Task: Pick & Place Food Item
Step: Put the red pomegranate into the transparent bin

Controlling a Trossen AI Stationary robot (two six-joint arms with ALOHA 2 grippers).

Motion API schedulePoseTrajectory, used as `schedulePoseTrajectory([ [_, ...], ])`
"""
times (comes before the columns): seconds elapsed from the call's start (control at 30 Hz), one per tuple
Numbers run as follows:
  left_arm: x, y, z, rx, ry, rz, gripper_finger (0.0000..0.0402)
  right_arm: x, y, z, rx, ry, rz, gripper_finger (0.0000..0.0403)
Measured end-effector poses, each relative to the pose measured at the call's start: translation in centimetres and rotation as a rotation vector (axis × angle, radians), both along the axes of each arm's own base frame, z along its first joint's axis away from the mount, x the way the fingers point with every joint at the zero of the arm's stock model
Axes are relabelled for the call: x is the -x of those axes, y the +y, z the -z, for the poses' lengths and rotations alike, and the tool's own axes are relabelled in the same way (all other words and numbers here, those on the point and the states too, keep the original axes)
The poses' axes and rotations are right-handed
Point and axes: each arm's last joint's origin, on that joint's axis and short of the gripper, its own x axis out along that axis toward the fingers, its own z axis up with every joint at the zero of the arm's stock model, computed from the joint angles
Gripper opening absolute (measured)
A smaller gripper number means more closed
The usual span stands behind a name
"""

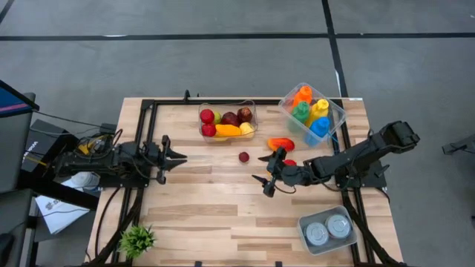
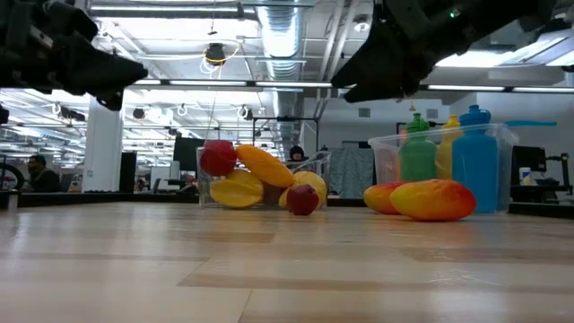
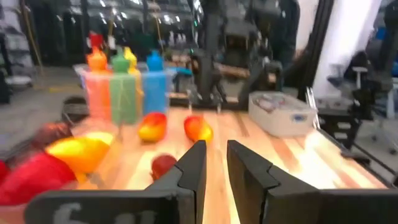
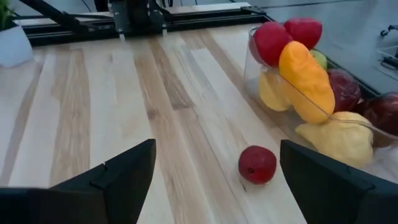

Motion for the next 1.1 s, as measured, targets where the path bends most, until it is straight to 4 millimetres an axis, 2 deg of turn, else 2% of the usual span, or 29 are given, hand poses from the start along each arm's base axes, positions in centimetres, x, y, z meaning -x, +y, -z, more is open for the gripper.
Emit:
schedulePoseTrajectory([
  [0.17, 0.1, 0.0, -0.1, 0.0, -0.01, -0.008, 0.0053, -1.5, -0.9, 1.7, -0.008, -0.005, 0.045, 0.0331],
  [0.43, 0.1, 0.0, -0.1, 0.0, -0.008, -0.008, 0.0053, -4.4, -4.8, 5.7, -0.019, -0.033, 0.188, 0.0331],
  [0.6, 0.1, 0.0, -0.1, 0.0, -0.007, -0.008, 0.0053, -5.1, -6.9, 8.3, -0.069, -0.039, 0.284, 0.0331],
  [0.77, 0.1, 0.0, -0.1, 0.001, -0.007, -0.008, 0.0053, -5.9, -7.1, 10.1, -0.069, -0.004, 0.297, 0.0331],
  [1.1, 0.1, 0.0, -0.1, 0.001, -0.006, -0.008, 0.0053, -8.2, -7.3, 11.8, -0.058, 0.054, 0.304, 0.033],
])
